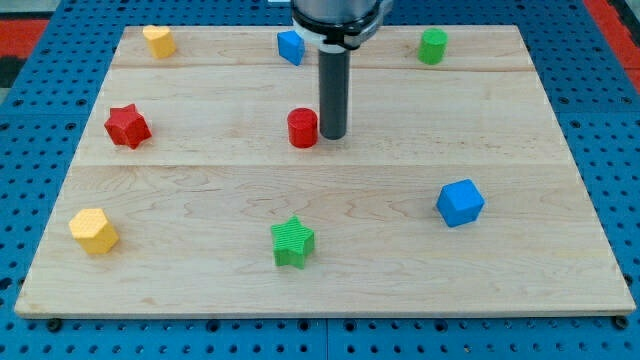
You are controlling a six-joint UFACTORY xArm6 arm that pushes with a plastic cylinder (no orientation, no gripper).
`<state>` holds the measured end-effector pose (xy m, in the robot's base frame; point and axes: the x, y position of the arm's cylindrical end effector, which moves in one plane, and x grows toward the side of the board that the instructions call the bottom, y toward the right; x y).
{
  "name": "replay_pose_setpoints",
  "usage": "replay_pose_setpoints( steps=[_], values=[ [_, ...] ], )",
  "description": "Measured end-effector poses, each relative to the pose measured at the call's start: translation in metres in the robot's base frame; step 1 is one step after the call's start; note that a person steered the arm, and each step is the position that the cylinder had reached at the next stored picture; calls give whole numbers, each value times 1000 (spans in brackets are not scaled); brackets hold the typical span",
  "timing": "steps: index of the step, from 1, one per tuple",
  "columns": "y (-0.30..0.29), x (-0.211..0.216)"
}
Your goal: Move the red circle to the center
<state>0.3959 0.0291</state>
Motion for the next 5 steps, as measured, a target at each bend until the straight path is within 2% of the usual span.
replay_pose_setpoints(
  steps=[2, 3, 5],
  values=[
    [115, 13],
    [83, -24],
    [32, -132]
  ],
)
